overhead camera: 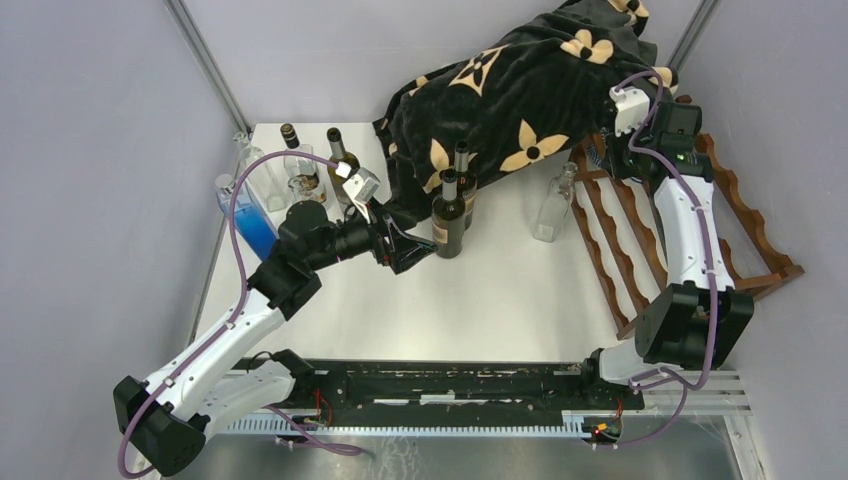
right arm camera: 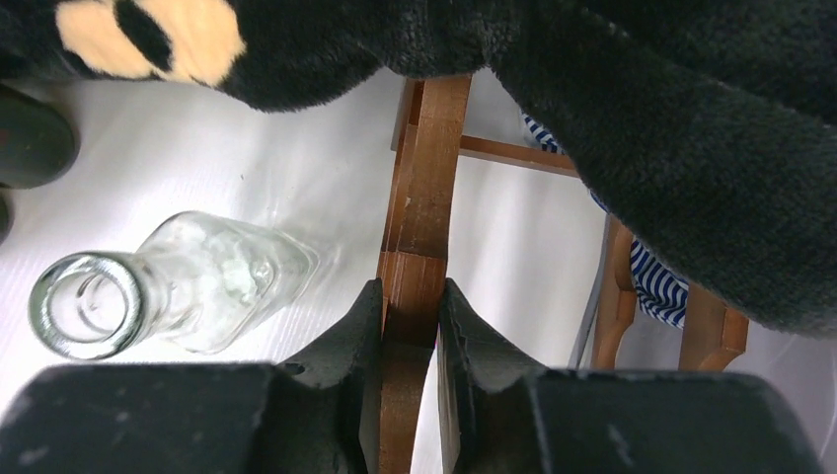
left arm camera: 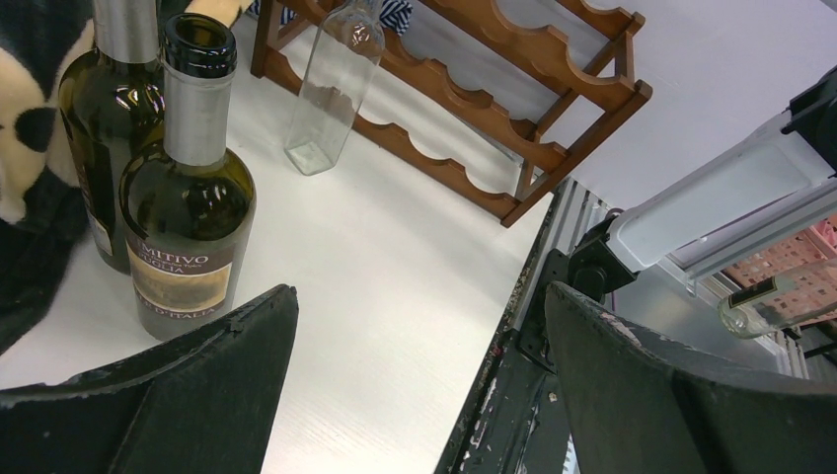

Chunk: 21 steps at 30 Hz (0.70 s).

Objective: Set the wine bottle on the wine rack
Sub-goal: Move the wine rack to the corner of the board.

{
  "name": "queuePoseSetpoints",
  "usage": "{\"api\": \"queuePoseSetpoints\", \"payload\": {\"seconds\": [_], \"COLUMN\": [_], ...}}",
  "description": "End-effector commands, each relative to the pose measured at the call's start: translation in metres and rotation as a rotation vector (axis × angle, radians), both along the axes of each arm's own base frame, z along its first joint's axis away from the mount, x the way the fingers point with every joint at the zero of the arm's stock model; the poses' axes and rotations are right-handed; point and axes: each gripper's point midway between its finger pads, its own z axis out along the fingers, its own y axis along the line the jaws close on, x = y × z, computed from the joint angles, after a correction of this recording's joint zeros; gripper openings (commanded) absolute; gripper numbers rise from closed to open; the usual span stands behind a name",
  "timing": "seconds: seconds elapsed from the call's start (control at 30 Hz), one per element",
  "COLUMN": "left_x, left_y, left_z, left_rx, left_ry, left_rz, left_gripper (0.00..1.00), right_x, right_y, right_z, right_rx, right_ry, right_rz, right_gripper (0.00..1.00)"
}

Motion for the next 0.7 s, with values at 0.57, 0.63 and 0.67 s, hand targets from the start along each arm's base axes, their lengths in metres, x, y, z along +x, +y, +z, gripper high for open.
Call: {"api": "queuePoseSetpoints", "payload": {"seconds": [0.57,0.63,0.67], "left_x": [0.000,0.000,0.000], "left_y": [0.000,-0.001,-0.001], "left_z": [0.013,0.013,0.013], "left_rx": [-0.022,-0.023,-0.022], "left_ry": [-0.047,-0.047,-0.046], "left_rz": [0.002,0.000,0.000], "left_gripper": [0.99,0.99,0.99], "right_x": [-0.043,-0.044,-0.044], "right_y": [0.066,0.072,0.075], "right_z": [-0.004,-0.002,-0.001], "right_rx": [0.114,0.125,0.127], "right_ry": [0.005,0.000,-0.002], "right_rz": [0.322,0.352,0.364], "right_gripper": [0.06,0.05,0.05]}}
